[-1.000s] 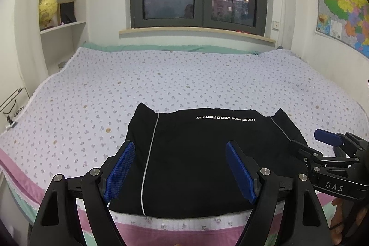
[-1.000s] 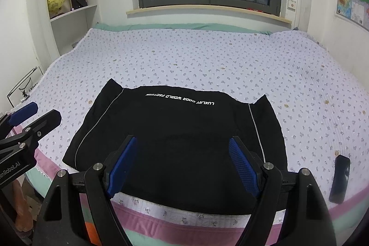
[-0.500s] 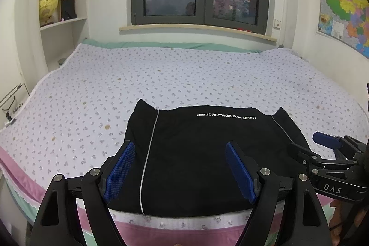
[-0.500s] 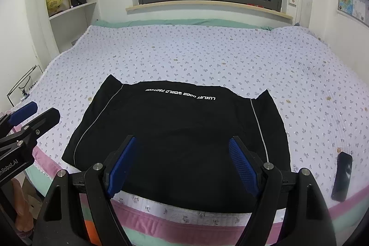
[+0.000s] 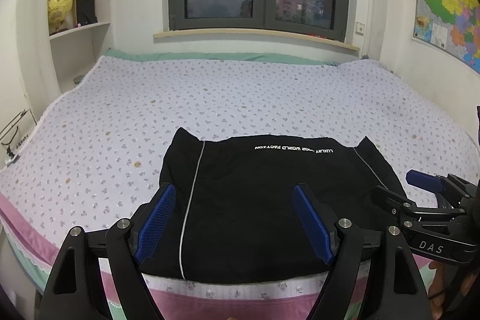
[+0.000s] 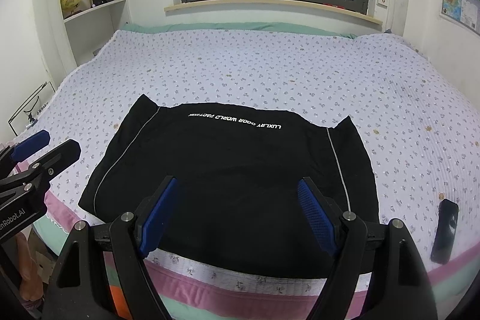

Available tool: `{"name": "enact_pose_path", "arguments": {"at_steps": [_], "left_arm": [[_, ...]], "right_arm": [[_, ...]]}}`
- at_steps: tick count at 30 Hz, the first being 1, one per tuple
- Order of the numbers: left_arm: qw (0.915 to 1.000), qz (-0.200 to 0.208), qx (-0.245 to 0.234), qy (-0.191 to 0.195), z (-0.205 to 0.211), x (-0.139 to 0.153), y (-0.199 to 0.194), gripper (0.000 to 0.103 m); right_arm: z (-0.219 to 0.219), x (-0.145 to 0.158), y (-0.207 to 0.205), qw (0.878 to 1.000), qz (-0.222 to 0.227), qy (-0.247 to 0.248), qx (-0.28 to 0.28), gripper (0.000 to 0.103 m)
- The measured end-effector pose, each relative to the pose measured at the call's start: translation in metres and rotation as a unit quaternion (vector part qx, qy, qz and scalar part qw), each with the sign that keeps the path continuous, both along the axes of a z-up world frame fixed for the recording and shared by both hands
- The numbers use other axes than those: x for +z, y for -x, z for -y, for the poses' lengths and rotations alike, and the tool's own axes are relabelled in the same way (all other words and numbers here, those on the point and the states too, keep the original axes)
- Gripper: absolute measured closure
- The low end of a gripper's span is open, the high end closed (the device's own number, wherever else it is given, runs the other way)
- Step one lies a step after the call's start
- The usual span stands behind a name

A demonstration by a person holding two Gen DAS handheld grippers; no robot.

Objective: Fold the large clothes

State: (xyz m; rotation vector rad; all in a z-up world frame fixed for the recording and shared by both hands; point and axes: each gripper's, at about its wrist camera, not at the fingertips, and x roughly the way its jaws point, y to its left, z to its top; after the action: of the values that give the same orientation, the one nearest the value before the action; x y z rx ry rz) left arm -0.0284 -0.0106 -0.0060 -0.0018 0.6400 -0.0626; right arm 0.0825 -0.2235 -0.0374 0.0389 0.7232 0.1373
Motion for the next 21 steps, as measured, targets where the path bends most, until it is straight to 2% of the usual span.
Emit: {"name": "enact_pose_path", "arguments": {"at_steps": [21], "left_arm": [[1.0,0.003,-0.003,-0.003,0.0,-0.0039,-0.0072,0.021]], "right_arm": [[0.0002,-0.006,-0.0091,1.0,-0.01,0.003,0.009,0.019]]}}
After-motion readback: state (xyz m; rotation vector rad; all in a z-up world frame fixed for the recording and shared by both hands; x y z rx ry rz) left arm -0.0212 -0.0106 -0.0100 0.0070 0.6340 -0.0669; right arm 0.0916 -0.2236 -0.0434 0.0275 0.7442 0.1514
